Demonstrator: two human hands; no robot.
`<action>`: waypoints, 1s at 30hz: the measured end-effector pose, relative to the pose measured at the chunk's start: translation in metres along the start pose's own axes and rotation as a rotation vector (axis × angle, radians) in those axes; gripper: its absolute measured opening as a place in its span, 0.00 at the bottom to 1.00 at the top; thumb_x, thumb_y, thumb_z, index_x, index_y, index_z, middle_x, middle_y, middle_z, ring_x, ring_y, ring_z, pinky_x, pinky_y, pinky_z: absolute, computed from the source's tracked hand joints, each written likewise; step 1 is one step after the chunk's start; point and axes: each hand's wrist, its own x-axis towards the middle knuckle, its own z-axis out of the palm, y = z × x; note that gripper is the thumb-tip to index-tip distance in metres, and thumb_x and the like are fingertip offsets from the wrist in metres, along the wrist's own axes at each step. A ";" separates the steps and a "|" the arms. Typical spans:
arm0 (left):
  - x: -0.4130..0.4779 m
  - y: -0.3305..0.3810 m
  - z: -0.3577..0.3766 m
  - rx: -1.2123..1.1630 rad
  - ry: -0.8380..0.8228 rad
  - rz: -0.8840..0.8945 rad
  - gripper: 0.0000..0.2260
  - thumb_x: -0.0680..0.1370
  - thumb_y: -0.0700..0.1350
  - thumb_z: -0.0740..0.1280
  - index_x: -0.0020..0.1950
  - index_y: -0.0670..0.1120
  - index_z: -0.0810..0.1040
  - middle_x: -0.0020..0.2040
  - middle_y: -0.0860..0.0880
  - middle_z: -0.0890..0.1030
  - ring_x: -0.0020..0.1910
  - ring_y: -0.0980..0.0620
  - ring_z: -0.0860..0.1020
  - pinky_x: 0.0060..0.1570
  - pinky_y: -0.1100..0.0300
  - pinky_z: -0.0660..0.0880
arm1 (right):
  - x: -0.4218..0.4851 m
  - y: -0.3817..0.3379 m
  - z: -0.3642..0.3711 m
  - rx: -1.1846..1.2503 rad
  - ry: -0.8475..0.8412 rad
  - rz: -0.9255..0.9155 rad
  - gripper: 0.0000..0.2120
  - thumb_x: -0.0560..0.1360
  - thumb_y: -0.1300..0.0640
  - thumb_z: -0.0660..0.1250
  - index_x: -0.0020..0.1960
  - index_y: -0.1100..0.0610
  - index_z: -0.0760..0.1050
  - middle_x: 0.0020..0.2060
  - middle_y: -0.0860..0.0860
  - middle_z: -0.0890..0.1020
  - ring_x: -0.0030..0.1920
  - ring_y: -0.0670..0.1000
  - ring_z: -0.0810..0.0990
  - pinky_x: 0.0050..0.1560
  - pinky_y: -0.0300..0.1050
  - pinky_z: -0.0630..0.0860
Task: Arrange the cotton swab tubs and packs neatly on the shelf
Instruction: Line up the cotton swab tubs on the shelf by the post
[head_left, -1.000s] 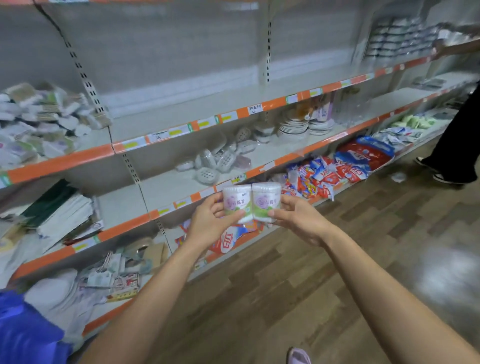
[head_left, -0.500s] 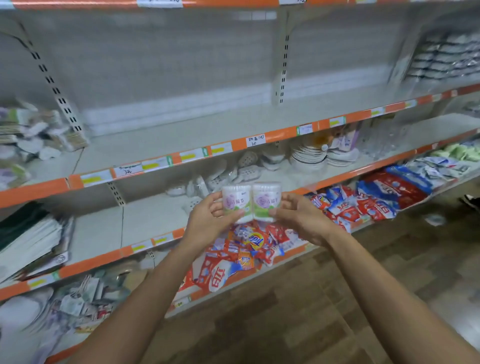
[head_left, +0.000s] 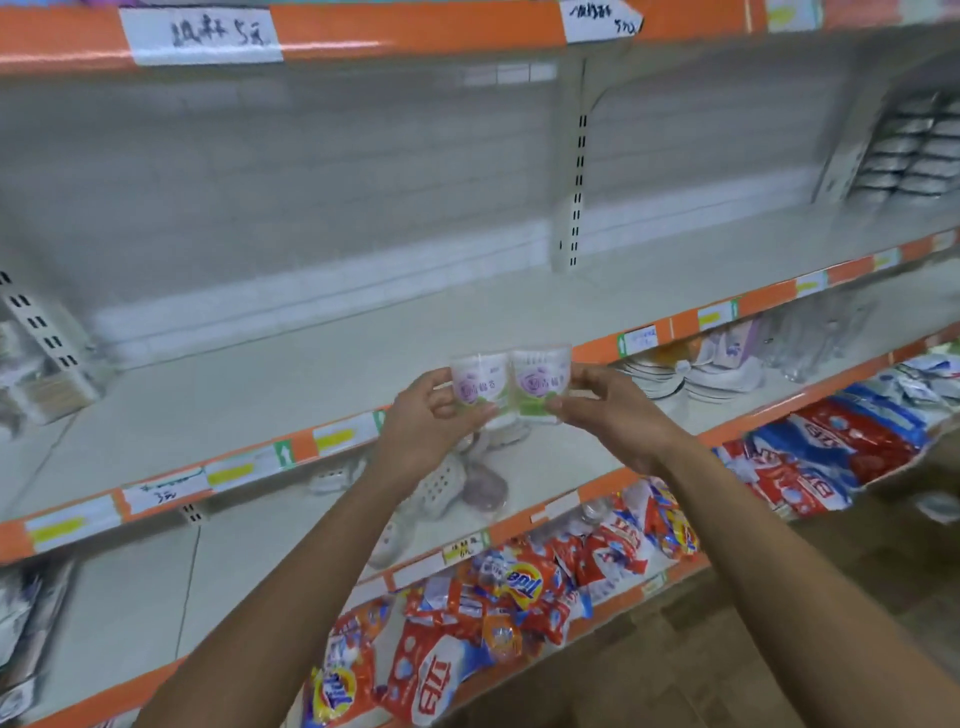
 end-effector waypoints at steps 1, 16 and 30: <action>0.015 -0.002 0.001 0.012 0.000 0.004 0.19 0.68 0.41 0.76 0.55 0.52 0.75 0.43 0.53 0.83 0.37 0.61 0.80 0.43 0.63 0.78 | 0.014 0.000 -0.005 -0.002 0.006 -0.010 0.15 0.74 0.66 0.68 0.60 0.60 0.74 0.54 0.54 0.82 0.51 0.47 0.81 0.44 0.33 0.75; 0.205 -0.021 0.059 0.240 0.119 0.015 0.22 0.66 0.51 0.77 0.57 0.56 0.74 0.49 0.56 0.83 0.44 0.58 0.81 0.48 0.62 0.77 | 0.213 0.019 -0.106 -0.103 -0.090 -0.062 0.15 0.70 0.66 0.71 0.57 0.57 0.78 0.41 0.49 0.84 0.44 0.46 0.81 0.51 0.37 0.75; 0.318 -0.044 0.127 0.307 0.262 -0.095 0.23 0.67 0.49 0.78 0.58 0.52 0.73 0.47 0.57 0.80 0.42 0.64 0.79 0.36 0.76 0.72 | 0.348 0.047 -0.179 -0.067 -0.233 -0.016 0.17 0.68 0.73 0.70 0.55 0.62 0.76 0.49 0.55 0.83 0.47 0.49 0.83 0.46 0.39 0.79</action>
